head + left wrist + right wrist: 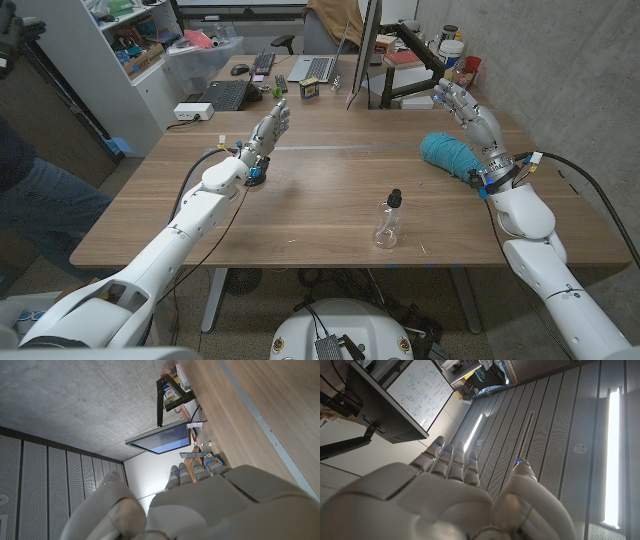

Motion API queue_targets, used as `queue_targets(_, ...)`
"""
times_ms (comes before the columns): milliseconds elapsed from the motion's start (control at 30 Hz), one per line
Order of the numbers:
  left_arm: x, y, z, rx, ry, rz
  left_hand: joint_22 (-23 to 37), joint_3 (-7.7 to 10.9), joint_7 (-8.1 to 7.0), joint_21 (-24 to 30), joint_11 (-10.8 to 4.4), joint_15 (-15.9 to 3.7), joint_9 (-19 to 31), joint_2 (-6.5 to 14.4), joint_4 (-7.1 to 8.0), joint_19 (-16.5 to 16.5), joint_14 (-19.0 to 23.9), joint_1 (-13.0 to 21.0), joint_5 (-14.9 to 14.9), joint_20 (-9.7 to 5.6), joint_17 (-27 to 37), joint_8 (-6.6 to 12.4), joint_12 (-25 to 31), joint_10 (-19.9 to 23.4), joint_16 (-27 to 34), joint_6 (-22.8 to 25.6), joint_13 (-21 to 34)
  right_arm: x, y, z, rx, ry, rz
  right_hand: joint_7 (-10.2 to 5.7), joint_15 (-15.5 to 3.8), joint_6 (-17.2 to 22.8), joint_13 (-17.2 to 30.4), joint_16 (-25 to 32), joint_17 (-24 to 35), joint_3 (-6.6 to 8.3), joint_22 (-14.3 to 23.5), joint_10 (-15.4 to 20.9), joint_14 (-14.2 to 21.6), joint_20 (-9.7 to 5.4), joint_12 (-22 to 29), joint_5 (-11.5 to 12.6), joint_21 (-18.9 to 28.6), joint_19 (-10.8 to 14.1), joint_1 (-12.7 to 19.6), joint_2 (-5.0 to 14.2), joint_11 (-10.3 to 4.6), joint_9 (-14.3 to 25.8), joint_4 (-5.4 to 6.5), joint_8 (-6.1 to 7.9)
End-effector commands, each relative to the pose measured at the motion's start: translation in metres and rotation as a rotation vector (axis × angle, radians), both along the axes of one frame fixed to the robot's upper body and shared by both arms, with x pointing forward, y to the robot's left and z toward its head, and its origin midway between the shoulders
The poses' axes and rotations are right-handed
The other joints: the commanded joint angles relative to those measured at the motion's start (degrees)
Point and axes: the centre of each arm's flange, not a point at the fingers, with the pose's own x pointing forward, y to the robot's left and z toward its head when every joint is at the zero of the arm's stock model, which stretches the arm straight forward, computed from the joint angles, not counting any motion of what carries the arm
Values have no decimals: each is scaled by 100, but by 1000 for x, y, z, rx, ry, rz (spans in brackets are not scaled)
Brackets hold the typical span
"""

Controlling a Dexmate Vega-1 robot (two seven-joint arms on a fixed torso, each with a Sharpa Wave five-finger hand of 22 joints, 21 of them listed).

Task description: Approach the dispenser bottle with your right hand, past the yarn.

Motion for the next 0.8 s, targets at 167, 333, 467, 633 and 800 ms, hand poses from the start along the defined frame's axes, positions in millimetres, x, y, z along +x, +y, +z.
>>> queue_targets(167, 4, -6, 7, 7, -4, -8, 13, -30, 17, 41, 12, 28, 33, 42, 12, -8, -49, 31, 30, 40, 13, 26, 17, -17, 20, 50, 14, -9, -3, 0, -9, -20, -2, -34, 6, 51, 16, 26, 23, -3, 29, 52, 62, 6, 12, 26, -10, 54, 8, 12, -7, 19, -1, -16)
queue_targets(333, 4, -7, 8, 5, -3, -7, 13, -36, 13, 40, 1, 25, 33, 45, 11, -13, -48, 35, 30, 47, 13, 27, 16, -19, 20, 54, 14, -14, -4, 0, -16, -29, -7, -60, -13, 72, 16, 28, 21, -1, 29, 54, 75, 13, 11, 27, -14, 62, 14, 16, -10, 19, -6, -10)
queue_targets(467, 5, -7, 6, 0, 3, -9, 13, -40, 14, 41, 3, 24, 33, 48, 11, -11, -50, 37, 30, 61, 13, 28, 16, -21, 20, 56, 14, -16, -7, -1, -8, -31, -5, -71, -26, 80, 16, 34, 21, -3, 29, 78, 96, 16, 18, 26, -13, 85, 17, 17, -8, 20, -10, -10)
queue_targets(633, 4, -7, 7, 4, 2, -5, 14, -47, 13, 45, -4, 21, 34, 51, 11, -2, -52, 40, 30, 87, 13, 26, 14, -26, 19, 53, 14, -18, -10, -3, -9, -31, -6, -89, -68, 91, 17, 61, 21, -18, 28, 121, 195, 37, 29, 24, 28, 236, 9, 3, -32, 20, -16, -12)
queue_targets(800, 4, -5, 8, 8, 4, 0, 14, -52, 8, 44, 15, 27, 34, 54, 11, -6, -47, 43, 29, 102, 14, 26, 14, -27, 21, 53, 14, -23, -11, -4, -20, -37, -15, -86, -65, 78, 17, 58, 19, -24, 27, 142, 206, 42, 34, 24, 35, 278, 11, -6, -40, 21, -22, -20)
